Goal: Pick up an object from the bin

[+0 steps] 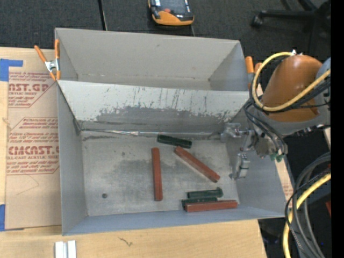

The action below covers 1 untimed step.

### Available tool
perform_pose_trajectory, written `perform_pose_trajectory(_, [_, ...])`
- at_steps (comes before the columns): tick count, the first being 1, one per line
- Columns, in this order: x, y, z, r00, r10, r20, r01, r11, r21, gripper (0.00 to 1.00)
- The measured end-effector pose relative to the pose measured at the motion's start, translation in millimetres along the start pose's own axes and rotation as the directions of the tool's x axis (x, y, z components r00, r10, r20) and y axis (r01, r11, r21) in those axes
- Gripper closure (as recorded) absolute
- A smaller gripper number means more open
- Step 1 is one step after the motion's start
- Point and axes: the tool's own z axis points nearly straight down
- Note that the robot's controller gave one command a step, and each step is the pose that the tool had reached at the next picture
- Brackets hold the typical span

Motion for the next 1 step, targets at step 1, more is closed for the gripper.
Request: perform_pose_trajectory(1, [-6.9, 33.7, 66.3, 0.999, 0.047, 0.005, -0.047, 0.999, -0.001, 0.00])
